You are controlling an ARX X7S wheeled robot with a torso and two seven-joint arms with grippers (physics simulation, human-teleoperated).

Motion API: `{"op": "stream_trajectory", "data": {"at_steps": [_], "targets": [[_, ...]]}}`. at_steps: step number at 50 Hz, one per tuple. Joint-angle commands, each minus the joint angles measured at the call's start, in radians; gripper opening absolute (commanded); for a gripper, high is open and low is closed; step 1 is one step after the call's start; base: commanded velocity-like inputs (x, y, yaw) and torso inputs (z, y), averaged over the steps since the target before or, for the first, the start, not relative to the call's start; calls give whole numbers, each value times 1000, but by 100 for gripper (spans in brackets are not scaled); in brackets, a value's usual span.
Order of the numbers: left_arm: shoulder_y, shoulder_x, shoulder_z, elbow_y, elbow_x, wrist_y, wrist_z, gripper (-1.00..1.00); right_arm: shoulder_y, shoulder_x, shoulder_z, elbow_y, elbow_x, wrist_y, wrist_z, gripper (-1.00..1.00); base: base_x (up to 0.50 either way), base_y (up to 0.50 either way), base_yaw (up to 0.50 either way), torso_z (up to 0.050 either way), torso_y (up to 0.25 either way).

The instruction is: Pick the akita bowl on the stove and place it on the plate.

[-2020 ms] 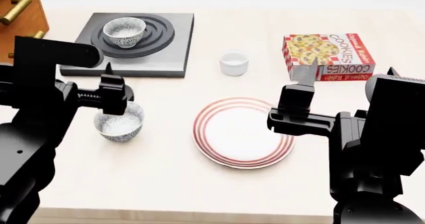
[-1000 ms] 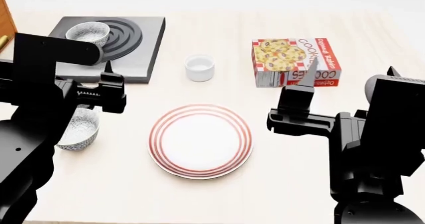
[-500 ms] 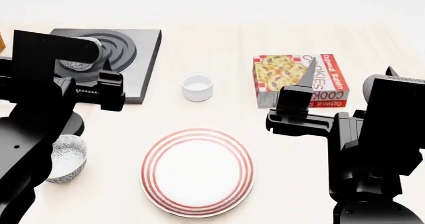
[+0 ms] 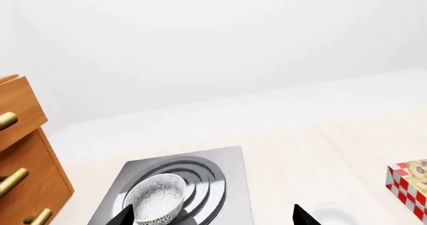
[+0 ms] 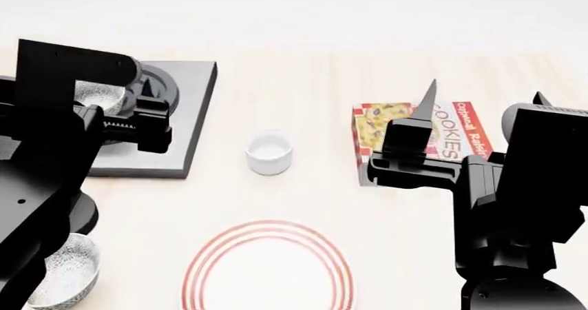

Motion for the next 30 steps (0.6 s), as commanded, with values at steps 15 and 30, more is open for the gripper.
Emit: {"op": "stream_trajectory", "data": {"at_steps": [15,30], "targets": [[-1,5,-11,3,5,-4,8,100,-7,-11,17,6,-1,-19,-9,100,331,0,0,0,1],[-5,2,-4,0,-1,-3,2,100,-6,-5,17,7,10,-24,-4,100,378,0,0,0,1]]}}
